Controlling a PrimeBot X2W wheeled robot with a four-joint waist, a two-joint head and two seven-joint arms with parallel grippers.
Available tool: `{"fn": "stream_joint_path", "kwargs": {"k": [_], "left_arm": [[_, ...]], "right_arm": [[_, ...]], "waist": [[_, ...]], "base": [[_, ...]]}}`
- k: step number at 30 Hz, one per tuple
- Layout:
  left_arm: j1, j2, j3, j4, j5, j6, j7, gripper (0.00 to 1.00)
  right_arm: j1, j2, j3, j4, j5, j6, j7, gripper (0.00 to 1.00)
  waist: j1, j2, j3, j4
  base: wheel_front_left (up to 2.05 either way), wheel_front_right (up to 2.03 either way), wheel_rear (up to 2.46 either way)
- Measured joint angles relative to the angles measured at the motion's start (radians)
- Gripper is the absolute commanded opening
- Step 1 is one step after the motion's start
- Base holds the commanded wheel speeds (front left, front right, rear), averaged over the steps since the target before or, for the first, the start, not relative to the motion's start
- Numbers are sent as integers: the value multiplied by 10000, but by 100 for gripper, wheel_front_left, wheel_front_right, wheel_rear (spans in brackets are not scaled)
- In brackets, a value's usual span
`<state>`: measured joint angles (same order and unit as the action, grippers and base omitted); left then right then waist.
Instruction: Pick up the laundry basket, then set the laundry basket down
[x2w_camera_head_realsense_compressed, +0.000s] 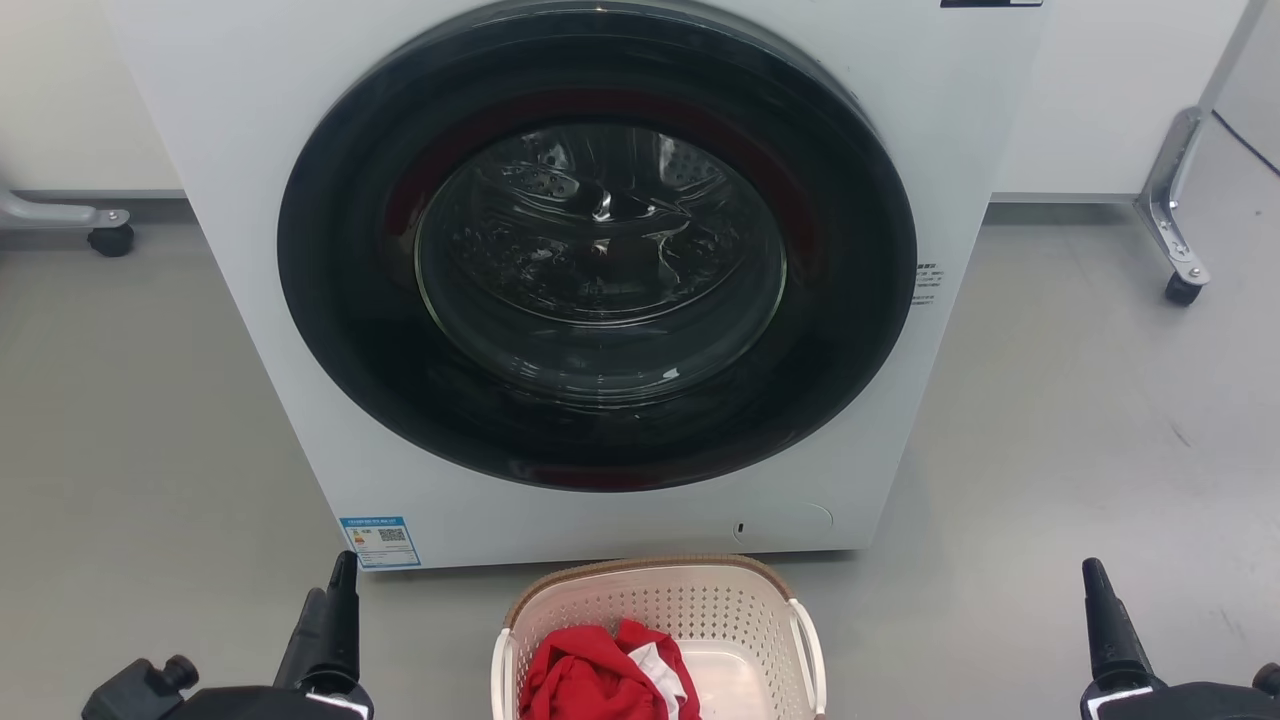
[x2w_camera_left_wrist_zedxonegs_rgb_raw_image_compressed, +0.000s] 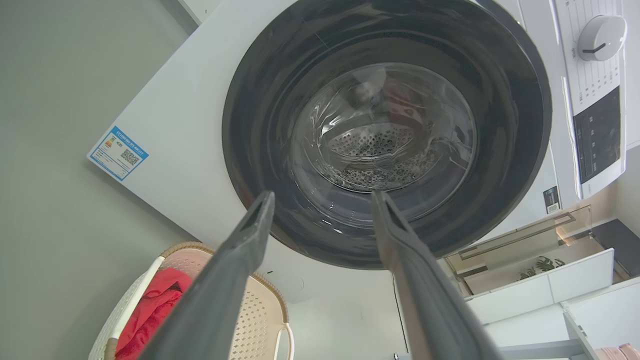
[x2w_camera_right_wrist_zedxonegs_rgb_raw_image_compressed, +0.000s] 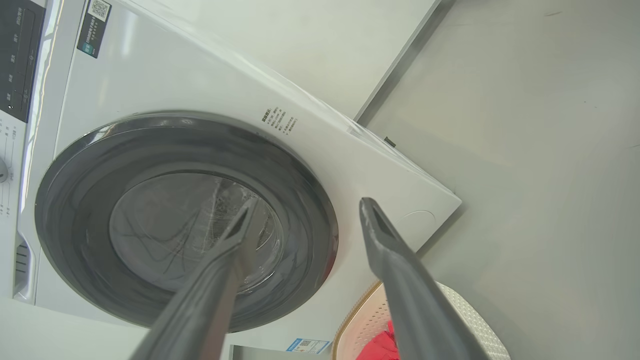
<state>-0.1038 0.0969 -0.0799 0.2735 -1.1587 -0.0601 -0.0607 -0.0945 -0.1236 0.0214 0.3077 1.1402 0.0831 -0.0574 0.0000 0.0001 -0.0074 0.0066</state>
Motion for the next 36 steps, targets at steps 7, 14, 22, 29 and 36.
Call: {"fn": "stream_joint_path", "kwargs": {"k": [7,14,22,29,36], "left_arm": [[-14,180,-297,-203,1135,297,-209,100],[-16,389,-685,-282,2474,552,-476,100],[-23,589,-1168,-341,4033,878,-788,100],[-103,631,-1459,-378,5102,1057,-1039,100],[-106,658,-1668,-359,6115,1246,-1312,100]], "right_arm": [[-35,-232,332,-59,-1118,-226,-247,100],[-196,-516,782,-192,-2520,-453,-500,100],[-197,-809,1396,-221,-4126,-667,-821,100],[-224,-938,1781,-230,-5262,-826,-1072,100],[-271,-1030,2038,-151,-6140,-932,-1335,100]], "waist": [[0,0,-27,-2],[0,0,-40,9],[0,0,-54,52],[0,0,-65,82],[0,0,-81,98]], "base": [[0,0,0],[0,0,0],[0,0,0],[0,0,0],[0,0,0]]}}
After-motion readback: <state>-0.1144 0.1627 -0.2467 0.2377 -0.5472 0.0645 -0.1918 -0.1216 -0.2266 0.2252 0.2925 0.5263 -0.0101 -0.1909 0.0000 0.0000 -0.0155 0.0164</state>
